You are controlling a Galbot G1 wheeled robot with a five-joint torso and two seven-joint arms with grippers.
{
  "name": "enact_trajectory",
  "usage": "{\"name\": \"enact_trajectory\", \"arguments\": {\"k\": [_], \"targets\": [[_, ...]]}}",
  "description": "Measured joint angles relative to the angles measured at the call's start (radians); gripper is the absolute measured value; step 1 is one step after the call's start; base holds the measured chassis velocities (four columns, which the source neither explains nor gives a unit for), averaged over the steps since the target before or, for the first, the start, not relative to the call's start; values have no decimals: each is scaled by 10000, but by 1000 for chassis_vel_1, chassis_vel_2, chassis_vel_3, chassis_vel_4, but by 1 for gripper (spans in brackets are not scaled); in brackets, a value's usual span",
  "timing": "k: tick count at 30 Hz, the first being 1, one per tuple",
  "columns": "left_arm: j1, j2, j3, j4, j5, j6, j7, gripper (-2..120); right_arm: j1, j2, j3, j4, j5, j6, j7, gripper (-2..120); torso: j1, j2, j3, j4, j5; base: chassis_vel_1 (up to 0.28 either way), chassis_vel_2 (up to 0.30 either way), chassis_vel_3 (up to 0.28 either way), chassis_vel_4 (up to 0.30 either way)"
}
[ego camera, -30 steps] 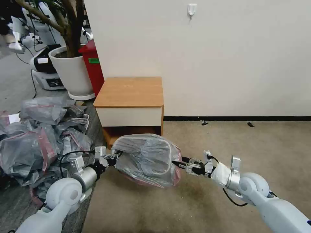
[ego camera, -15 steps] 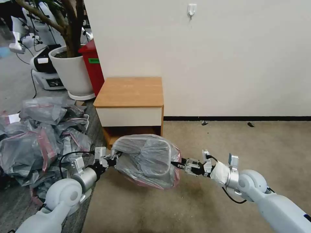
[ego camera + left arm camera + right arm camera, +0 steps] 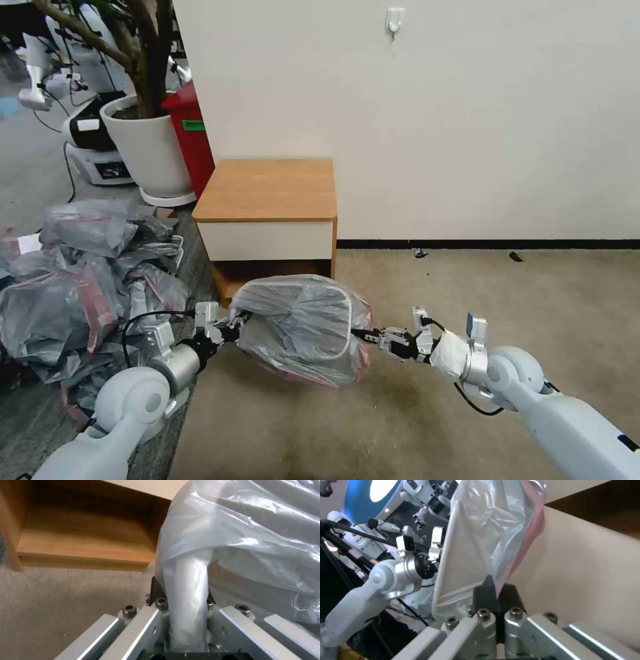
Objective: Pick up the garbage bag from the table and place it over the trash can.
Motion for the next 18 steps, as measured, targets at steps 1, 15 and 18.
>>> {"name": "enact_trajectory", "arguments": {"k": [1,15,18], "targets": [[0,0,0,0,0,0,0,2,0,0,0,0,0,0,0,0,0,0,0,0,0,0,0,0,0],[43,-76,11,11,79,0,-11,2,-21,119,55,216,-1490,567,1311,0,0,0,0,0,0,0,0,0,0],[64,-87,12,6,96,0,-11,2,-20,148,55,233,-1894,641,1458,0,-1,0,0,1,0,0,0,0,0]]}}
